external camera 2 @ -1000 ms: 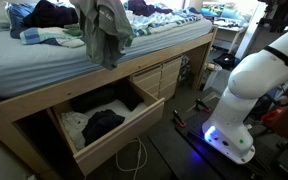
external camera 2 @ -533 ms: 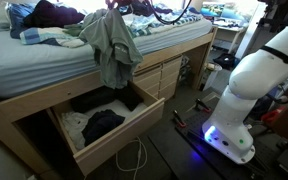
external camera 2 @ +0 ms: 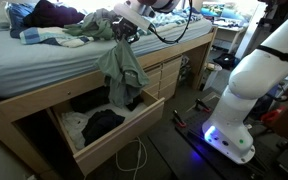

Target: Remove the grey clothing from the bed and place it in the open drawer

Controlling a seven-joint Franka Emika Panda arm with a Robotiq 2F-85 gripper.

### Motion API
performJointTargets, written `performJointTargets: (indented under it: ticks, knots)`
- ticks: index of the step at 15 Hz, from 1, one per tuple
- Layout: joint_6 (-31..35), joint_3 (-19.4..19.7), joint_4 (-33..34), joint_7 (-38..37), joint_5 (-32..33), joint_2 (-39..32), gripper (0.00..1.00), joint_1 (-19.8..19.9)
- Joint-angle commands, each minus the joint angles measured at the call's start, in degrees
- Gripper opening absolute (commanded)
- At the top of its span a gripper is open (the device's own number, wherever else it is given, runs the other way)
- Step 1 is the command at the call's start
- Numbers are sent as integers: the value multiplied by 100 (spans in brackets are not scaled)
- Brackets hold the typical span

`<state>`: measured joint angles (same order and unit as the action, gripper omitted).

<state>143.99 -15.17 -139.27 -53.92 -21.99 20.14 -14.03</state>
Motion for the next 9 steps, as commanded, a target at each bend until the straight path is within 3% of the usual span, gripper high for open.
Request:
performJointTargets:
  ticks: [1,9]
  knots:
    - [-256,18,-111,276,58,-107,3,51]
    - [862,-80,-580,255,133,-772,3,99]
